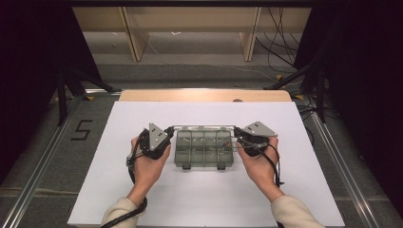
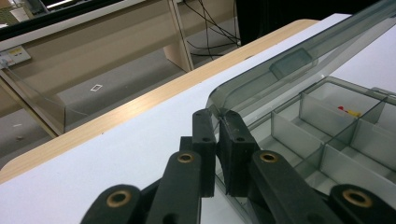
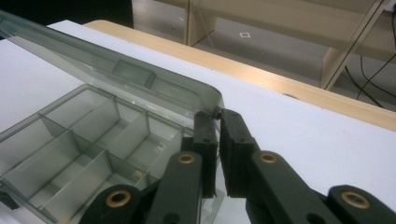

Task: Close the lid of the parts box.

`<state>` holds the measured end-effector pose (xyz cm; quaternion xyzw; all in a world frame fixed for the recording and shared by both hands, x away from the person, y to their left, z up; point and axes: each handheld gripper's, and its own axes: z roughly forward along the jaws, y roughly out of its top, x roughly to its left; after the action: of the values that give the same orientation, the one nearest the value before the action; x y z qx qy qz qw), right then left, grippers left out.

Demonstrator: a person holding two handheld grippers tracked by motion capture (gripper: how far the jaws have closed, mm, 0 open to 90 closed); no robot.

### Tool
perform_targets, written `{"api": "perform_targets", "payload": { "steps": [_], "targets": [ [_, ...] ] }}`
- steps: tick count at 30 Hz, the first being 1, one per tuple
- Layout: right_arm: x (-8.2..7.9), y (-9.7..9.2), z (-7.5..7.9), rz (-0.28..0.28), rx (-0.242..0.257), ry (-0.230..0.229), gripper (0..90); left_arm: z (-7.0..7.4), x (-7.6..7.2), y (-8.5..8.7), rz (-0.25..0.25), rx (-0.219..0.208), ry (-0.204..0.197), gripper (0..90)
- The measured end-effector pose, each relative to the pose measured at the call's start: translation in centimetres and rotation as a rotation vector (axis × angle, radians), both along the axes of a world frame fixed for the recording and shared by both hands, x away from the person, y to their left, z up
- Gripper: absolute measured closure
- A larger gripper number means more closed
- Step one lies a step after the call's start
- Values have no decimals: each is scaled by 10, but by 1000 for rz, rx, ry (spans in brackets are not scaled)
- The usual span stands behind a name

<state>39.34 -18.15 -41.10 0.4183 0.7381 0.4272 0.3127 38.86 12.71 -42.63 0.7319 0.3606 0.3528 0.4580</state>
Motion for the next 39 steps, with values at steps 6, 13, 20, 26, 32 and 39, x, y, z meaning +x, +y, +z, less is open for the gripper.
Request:
{"api": "perform_targets", "payload": {
  "steps": [6,13,20,26,32,39],
  "targets": [
    [-2,-1,-2,7,-3,4,862,0,-3,0,-3,8,3,854],
    [-4,-1,-3,5,-1,5,861,-1,-6,0,-7,22,7,856],
    [-5,-1,-5,9,-9,9,862,-1,-7,0,-8,26,9,857],
    [-8,-2,-7,14,-6,6,862,-2,-9,1,-16,31,11,858],
    [-11,-3,-10,25,-9,25,870,-3,-11,1,-19,35,17,858],
    [-14,-5,-14,30,1,26,865,-5,-15,1,-26,57,21,858]
  ]
}}
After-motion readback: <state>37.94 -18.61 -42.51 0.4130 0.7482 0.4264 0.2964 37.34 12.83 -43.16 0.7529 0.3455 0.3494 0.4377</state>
